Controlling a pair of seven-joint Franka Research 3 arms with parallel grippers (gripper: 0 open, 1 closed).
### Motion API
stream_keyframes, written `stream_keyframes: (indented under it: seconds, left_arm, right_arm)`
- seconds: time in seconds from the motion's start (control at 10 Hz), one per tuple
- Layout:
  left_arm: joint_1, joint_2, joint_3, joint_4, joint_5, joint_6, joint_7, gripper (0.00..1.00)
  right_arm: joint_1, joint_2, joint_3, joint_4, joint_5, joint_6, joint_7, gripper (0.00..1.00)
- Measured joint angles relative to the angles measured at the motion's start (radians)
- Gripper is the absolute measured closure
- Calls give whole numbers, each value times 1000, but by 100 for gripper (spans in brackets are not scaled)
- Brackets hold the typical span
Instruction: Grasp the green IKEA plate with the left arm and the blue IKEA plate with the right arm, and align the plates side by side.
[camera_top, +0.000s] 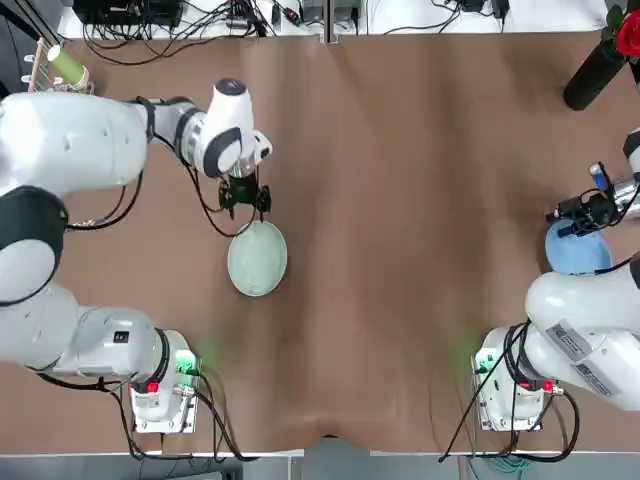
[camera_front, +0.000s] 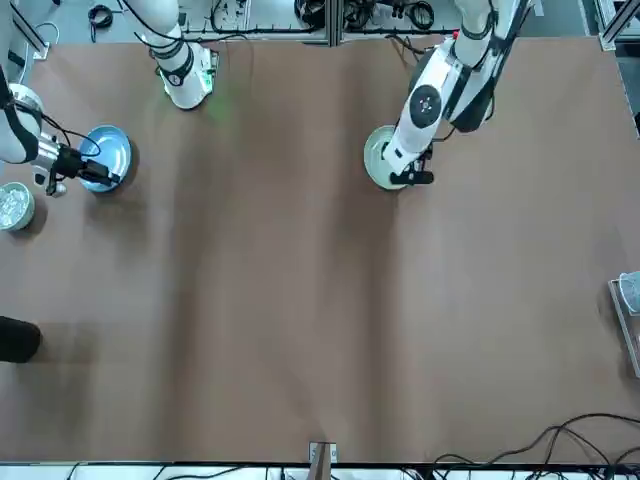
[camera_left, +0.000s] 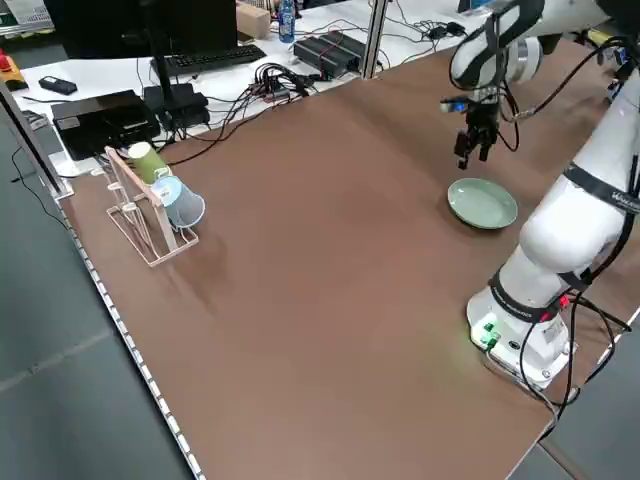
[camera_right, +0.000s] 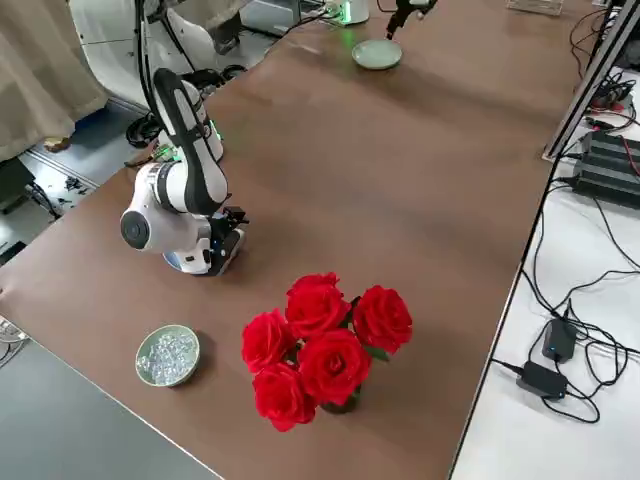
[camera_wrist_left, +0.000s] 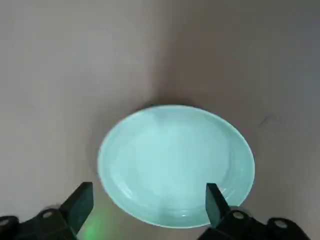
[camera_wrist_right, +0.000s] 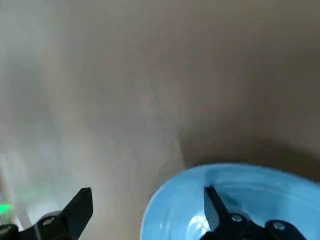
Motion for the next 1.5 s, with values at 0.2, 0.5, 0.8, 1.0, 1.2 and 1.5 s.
stream_keyframes:
  seconds: [0.2,0.5,0.8,1.0,1.2,1.5]
  left_arm:
    - [-44,68,-4,-32,11,98,-65,2]
    - [-56,177,-4,-33,174,168,-200,2]
    - [-54,240,-2,-3,218,196,-225,2]
    - [-54,278,-1,57,224,196,-225,1]
    - [-53,317,4,103,230,196,-225,1]
    - [-53,374,11,166,231,196,-225,1]
  right_arm:
    - [0,9,7,-1,18,-1,-2,1]
    - [0,17,32,-4,43,-29,-3,1]
    - [1,30,59,-4,79,-49,-9,1]
    - [4,37,74,-4,118,-59,-20,1]
    - [11,41,94,-4,146,-74,-21,1]
    - [52,52,107,-4,207,-99,-24,1]
